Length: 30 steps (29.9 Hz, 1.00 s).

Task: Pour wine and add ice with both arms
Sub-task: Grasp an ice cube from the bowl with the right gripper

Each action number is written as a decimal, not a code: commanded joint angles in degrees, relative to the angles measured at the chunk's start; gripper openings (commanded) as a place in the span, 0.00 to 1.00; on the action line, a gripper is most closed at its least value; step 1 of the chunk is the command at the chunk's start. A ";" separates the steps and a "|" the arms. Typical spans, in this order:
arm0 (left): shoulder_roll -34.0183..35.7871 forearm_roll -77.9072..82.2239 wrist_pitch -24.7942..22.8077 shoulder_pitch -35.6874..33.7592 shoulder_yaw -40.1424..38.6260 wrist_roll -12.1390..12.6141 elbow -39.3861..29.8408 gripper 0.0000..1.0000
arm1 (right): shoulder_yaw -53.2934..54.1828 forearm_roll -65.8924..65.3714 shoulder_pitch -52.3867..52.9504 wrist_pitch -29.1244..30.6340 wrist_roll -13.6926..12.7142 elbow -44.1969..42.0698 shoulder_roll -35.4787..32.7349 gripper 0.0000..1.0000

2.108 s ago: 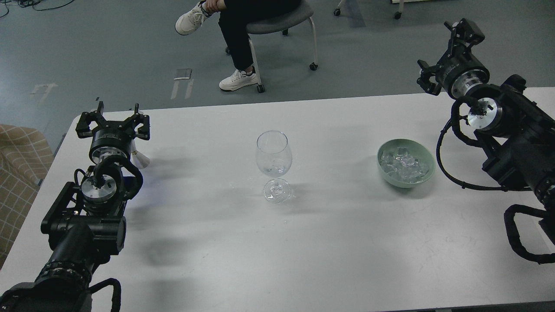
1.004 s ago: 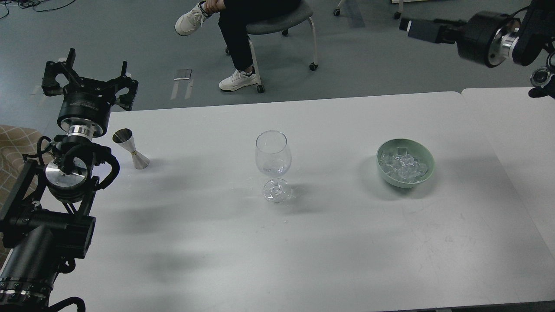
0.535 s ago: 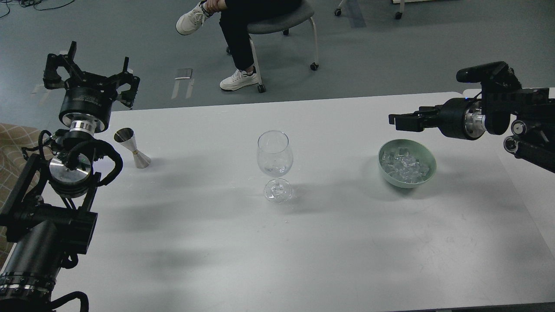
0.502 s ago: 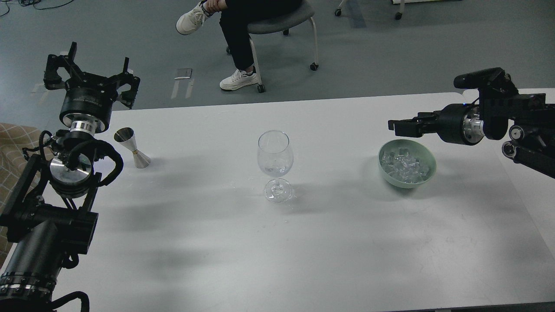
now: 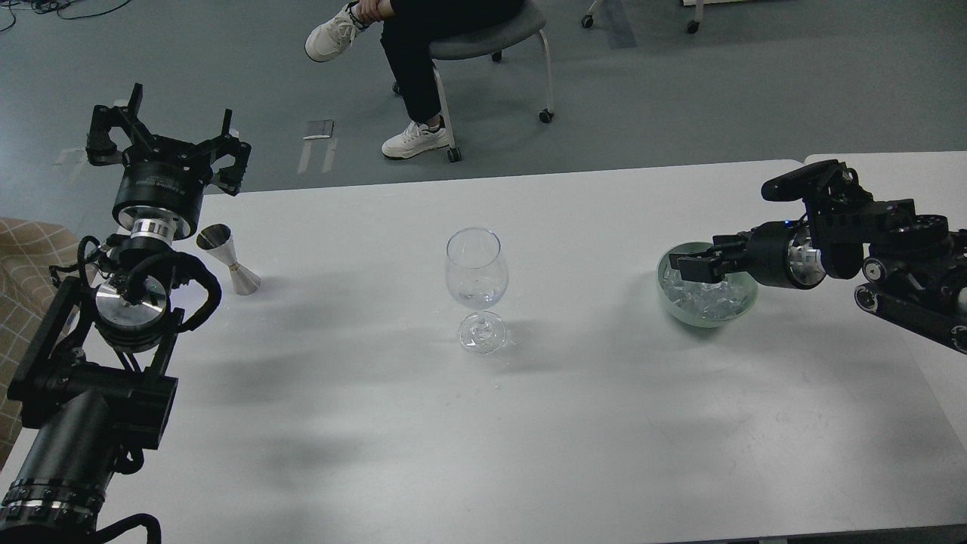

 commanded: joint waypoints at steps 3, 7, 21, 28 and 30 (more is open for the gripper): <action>-0.13 -0.02 0.01 0.05 -0.01 -0.01 0.03 0.98 | -0.08 -0.04 -0.28 0.01 -0.20 0.20 0.11 0.79; -0.13 -0.02 0.01 0.05 -0.01 -0.01 0.03 0.98 | -0.25 -0.04 -0.28 0.01 -0.20 0.90 -0.41 0.79; -0.22 0.07 0.10 0.05 -0.01 -0.10 0.03 0.98 | -2.89 -0.13 -0.72 0.09 -0.81 2.93 -2.17 0.77; -0.22 -0.02 0.10 0.05 -0.01 -0.19 0.03 0.98 | -2.98 -0.13 -0.81 0.09 -2.30 2.84 -1.82 0.50; -0.13 -0.02 0.10 0.05 -0.10 -0.10 0.03 0.98 | -3.07 -0.13 -0.81 0.09 -3.88 2.93 -1.82 0.42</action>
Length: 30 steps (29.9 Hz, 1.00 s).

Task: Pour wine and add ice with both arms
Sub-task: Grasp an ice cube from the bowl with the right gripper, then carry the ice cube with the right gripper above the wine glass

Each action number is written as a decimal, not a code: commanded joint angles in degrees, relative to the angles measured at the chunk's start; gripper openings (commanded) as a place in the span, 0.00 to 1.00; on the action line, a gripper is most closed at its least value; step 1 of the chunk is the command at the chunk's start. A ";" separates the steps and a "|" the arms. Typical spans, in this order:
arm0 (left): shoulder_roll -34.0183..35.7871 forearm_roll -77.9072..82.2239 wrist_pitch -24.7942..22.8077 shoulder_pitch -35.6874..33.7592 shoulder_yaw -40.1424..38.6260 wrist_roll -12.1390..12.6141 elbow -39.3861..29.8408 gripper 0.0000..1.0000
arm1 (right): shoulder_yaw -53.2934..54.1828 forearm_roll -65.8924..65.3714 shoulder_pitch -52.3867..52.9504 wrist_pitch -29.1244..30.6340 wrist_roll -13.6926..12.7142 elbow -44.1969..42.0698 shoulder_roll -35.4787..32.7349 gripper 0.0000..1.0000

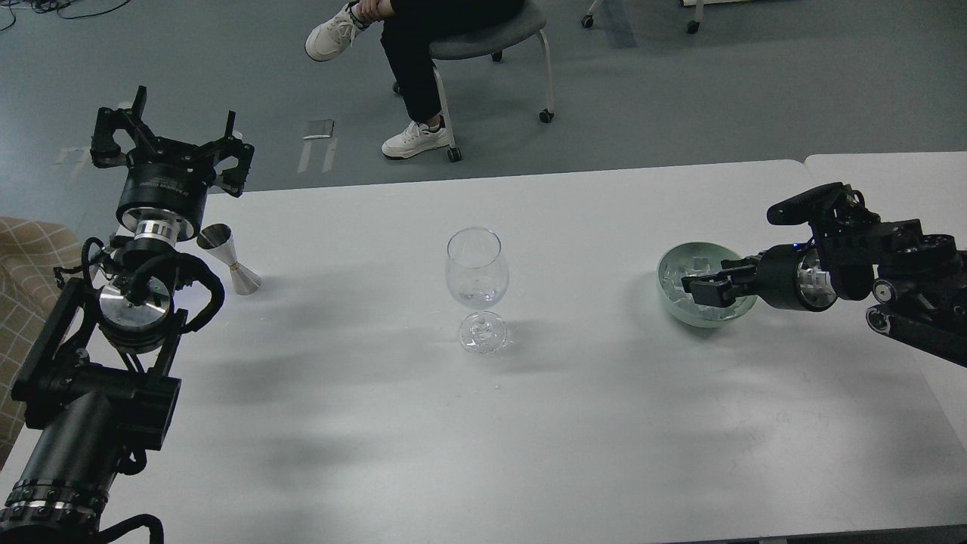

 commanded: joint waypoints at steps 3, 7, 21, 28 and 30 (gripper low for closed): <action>0.08 -0.06 -0.09 0.01 -0.08 0.02 0.00 0.98 | -0.10 0.09 0.00 0.00 -1.56 0.07 0.16 0.42; 0.08 -0.06 0.00 0.01 -0.08 -0.06 0.00 0.98 | -0.10 0.09 0.00 0.00 -1.82 0.07 0.16 0.32; 0.17 -0.06 0.00 -0.07 -0.17 0.02 0.00 0.98 | 1.04 0.61 -0.61 -0.18 -3.67 3.06 -2.13 0.00; 0.17 0.02 0.00 -0.07 -0.17 -0.06 0.00 0.98 | 11.21 0.88 -0.52 -0.18 -3.67 9.64 -7.57 0.00; 0.17 0.02 0.00 -0.16 -0.17 -0.06 0.00 0.98 | 15.09 0.88 -0.79 -0.18 -3.67 11.32 -8.45 0.00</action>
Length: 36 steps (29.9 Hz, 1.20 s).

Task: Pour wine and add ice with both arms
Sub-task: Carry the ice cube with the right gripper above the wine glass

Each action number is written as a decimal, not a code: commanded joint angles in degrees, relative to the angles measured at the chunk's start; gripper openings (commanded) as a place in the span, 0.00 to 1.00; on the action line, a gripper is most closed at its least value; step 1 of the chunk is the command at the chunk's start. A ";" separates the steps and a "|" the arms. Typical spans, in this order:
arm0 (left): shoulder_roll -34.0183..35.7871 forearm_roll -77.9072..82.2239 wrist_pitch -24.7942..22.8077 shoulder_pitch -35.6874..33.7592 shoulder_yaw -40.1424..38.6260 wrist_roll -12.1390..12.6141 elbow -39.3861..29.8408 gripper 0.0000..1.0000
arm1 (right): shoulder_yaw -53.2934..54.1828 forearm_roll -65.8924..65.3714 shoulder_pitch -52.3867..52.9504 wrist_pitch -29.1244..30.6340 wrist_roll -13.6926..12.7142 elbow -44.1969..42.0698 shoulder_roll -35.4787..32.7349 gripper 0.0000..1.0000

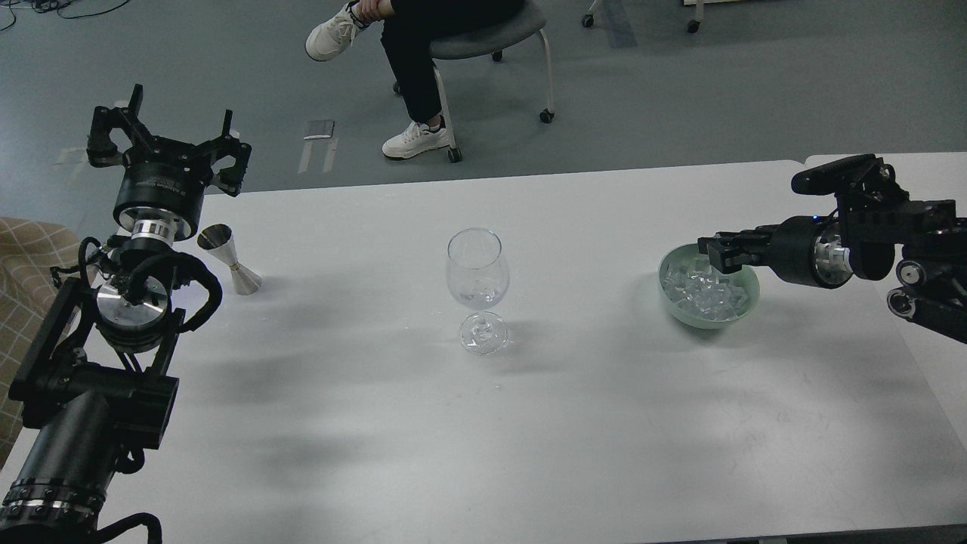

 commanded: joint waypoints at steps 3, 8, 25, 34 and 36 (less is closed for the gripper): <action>0.02 0.02 0.00 -0.25 0.09 -0.08 0.00 0.98 | 9.56 0.09 -0.73 -0.08 0.07 4.99 -1.73 0.00; -0.06 0.02 0.00 -0.43 0.00 -0.08 0.00 0.98 | 16.34 0.09 -1.17 -1.04 0.16 11.66 -1.02 0.00; 0.20 0.02 -0.09 -0.51 -0.70 -0.08 -0.09 0.98 | 21.27 -0.79 -2.40 -2.63 -2.38 15.90 17.87 0.00; 0.38 -0.33 -0.09 -0.43 -0.88 -0.08 0.00 0.98 | 18.89 -1.67 -2.40 -2.54 -2.56 11.85 21.91 0.00; 0.29 -0.42 -0.09 -0.43 -0.88 -0.08 -0.09 0.98 | 18.89 -1.75 -2.40 -2.54 -2.56 11.68 22.27 0.00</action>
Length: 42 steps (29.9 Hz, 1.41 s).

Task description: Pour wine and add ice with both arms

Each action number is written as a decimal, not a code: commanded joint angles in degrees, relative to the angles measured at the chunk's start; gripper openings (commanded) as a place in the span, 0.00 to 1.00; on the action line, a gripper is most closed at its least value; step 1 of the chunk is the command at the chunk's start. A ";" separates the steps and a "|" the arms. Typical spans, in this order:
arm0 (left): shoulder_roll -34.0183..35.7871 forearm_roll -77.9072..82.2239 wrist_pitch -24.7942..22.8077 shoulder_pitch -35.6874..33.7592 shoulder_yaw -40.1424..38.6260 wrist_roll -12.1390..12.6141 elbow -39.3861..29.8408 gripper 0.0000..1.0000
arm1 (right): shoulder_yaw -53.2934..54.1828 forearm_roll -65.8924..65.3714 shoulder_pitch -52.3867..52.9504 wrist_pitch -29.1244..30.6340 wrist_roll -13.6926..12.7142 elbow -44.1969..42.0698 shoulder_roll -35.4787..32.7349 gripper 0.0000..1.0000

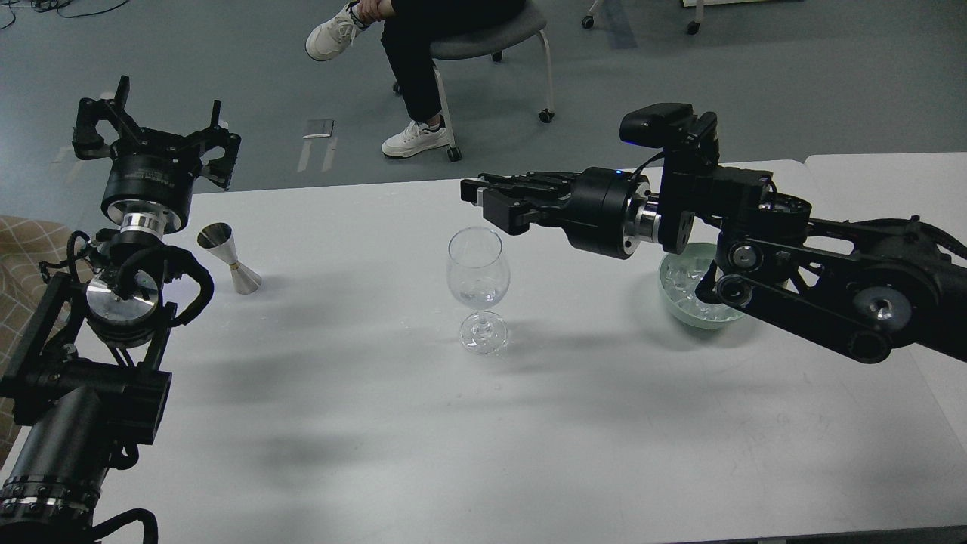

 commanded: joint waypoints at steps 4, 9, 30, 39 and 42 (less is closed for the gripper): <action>-0.01 -0.04 0.00 -0.05 -0.06 -0.05 0.08 0.98 | -0.13 -0.13 -0.01 0.13 0.01 -0.46 1.06 0.00; 0.17 -0.31 0.00 -0.05 -0.06 -0.05 0.00 0.98 | -0.13 -0.04 -0.01 0.13 0.01 -0.29 1.06 0.15; 0.08 -0.22 0.00 -0.13 0.03 -0.05 0.00 0.98 | -0.04 0.13 0.07 0.48 0.01 0.33 0.62 0.40; 0.34 -0.22 0.00 -0.05 0.03 0.30 0.00 0.98 | 11.02 1.01 -2.82 -0.58 0.01 -0.38 4.13 1.00; 0.34 -0.31 -0.08 -0.04 -0.15 0.30 0.00 0.98 | 18.73 1.10 -6.94 -0.67 0.10 -0.20 8.43 1.00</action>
